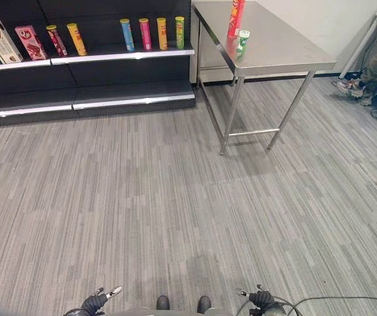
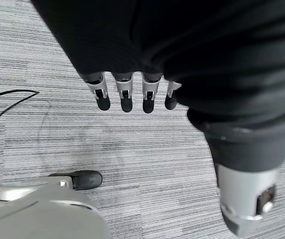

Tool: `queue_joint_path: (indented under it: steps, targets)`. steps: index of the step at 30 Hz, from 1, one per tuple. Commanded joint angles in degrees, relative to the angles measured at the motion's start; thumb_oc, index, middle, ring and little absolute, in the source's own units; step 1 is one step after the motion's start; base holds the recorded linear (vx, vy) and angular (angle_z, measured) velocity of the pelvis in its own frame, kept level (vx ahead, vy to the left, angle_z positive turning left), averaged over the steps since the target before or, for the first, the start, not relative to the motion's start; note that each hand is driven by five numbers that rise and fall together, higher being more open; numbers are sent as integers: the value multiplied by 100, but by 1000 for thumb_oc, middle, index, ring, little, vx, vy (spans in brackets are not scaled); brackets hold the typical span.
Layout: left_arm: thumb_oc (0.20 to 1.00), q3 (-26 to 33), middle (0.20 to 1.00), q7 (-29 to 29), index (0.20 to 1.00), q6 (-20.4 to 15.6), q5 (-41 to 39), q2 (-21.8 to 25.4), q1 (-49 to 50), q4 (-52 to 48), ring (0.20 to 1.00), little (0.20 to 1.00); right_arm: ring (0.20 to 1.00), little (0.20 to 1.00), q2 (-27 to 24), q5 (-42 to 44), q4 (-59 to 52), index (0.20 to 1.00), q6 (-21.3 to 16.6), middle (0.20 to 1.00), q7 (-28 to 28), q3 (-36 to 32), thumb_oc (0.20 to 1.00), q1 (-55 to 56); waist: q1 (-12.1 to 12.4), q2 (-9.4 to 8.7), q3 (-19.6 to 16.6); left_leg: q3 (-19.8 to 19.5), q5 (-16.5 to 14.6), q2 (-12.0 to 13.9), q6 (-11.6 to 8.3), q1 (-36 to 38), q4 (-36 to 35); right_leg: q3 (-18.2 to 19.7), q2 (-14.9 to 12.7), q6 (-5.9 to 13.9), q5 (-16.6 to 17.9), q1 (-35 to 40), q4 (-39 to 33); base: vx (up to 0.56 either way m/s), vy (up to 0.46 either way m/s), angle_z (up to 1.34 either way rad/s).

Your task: Put the goods on the table back onto the shelves and tidy them up.

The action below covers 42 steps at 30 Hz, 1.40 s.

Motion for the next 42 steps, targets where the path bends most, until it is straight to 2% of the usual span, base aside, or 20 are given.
queue_joint_path:
  steps: [1,29,42]
  targets:
    - [1000,-47,1000,2,1000,-132,-91,69,-330,227,1000,1000,1000,1000,-203,36,138,1000,-9,1000,-18,15,1000,-172,-40,-28,-111,71,-267,375,-474,151,38,-66,-490,719,-340,140,58,0,0,0]
    - [1000,-77,1000,28,1000,-152,66,67,-395,333,1000,1000,1000,1000,-228,38,202,1000,-53,1000,-9,37,1000,-199,-49,-10,-137,65,-296,327,-445,147,38,-53,-541,735,-303,118,95,0,0,0]
    - [1000,-14,1000,68,1000,-151,-37,113,-422,297,1000,1000,1000,1000,-222,20,184,1000,-22,1000,-1,63,1000,-251,-3,-52,-70,60,-293,201,-308,-2,38,78,-652,827,-236,-148,237,4,49,-1]
